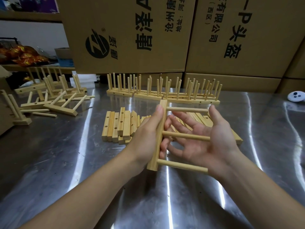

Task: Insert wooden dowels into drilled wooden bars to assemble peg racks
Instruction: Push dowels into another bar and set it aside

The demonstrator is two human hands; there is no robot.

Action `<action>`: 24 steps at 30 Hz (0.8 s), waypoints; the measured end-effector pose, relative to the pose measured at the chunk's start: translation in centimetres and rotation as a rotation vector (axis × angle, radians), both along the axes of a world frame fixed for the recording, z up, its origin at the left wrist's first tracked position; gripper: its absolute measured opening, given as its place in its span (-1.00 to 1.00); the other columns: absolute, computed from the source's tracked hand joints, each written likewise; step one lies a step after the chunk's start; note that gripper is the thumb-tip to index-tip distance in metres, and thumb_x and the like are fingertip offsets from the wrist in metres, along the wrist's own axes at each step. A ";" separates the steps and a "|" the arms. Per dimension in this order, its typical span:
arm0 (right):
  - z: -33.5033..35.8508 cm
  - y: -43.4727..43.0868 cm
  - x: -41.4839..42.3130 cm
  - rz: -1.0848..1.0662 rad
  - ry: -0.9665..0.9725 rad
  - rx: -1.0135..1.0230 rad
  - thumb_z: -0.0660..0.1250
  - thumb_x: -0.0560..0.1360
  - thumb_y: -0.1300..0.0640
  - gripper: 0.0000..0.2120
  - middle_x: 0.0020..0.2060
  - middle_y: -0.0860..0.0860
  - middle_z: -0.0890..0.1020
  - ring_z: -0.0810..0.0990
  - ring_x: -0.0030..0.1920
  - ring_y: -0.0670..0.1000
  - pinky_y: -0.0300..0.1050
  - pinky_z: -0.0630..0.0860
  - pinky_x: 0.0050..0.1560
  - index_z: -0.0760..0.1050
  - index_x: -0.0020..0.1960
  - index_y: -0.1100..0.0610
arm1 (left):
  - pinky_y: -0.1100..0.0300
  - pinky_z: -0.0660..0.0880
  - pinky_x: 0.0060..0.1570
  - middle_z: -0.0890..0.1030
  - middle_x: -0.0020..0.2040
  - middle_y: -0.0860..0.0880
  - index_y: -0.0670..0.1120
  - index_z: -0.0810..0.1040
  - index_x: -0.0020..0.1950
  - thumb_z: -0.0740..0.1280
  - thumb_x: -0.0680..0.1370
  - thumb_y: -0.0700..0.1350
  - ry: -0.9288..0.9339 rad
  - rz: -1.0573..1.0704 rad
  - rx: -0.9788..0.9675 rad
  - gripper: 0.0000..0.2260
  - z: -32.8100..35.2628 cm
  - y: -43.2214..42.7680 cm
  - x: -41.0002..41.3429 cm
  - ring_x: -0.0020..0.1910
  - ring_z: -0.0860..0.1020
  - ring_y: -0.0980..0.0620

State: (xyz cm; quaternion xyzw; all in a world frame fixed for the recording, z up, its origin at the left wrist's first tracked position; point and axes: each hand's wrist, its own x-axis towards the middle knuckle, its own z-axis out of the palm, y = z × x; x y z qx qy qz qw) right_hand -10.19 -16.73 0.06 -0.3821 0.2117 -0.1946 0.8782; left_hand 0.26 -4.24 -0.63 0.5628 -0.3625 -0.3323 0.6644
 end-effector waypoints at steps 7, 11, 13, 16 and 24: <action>-1.2 0.2 0.5 -0.070 -0.008 -0.093 -0.03 0.65 -0.45 -0.17 0.08 0.14 0.75 0.76 -0.05 0.09 0.14 0.61 0.15 0.72 0.20 0.20 | 0.25 0.36 -0.52 0.40 -0.45 -0.03 -0.06 0.44 -0.14 0.03 0.72 0.31 -0.131 0.002 0.024 -0.49 -0.2 0.1 -0.1 -0.52 0.35 0.06; -2.1 1.3 0.8 -0.049 -0.015 -0.073 -0.05 0.68 -0.39 -0.22 -0.04 0.15 0.73 0.74 -0.12 0.10 0.14 0.64 0.01 0.75 0.11 0.16 | 0.20 0.30 -0.54 0.35 -0.47 -0.05 -0.14 0.43 -0.14 0.04 0.72 0.29 -0.202 0.014 0.026 -0.46 0.0 0.1 -0.2 -0.52 0.30 0.00; -2.2 1.6 0.8 -0.031 -0.029 -0.042 -0.03 0.68 -0.38 -0.25 -0.07 0.15 0.70 0.70 -0.15 0.10 0.11 0.65 -0.08 0.71 0.18 0.16 | 0.17 0.28 -0.54 0.33 -0.48 -0.08 -0.21 0.40 -0.15 0.04 0.72 0.28 -0.218 0.009 0.028 -0.42 0.0 0.0 -0.1 -0.53 0.27 -0.03; -2.2 1.6 0.8 -0.013 -0.034 -0.042 -0.02 0.68 -0.38 -0.27 -0.08 0.14 0.68 0.66 -0.14 0.11 0.12 0.64 -0.08 0.67 0.25 0.16 | 0.18 0.28 -0.56 0.33 -0.48 -0.08 -0.23 0.38 -0.16 0.04 0.72 0.30 -0.217 0.006 0.034 -0.39 0.0 -0.2 0.2 -0.54 0.26 -0.03; -0.7 -0.2 0.6 0.053 0.006 -0.101 0.06 0.61 -0.45 -0.23 0.05 0.17 0.71 0.73 -0.04 0.16 0.20 0.64 0.06 0.72 0.22 0.16 | 0.23 0.36 -0.52 0.37 -0.44 -0.07 -0.04 0.45 -0.19 0.07 0.69 0.34 -0.064 0.013 -0.049 -0.49 -0.5 -0.5 -0.4 -0.51 0.32 0.03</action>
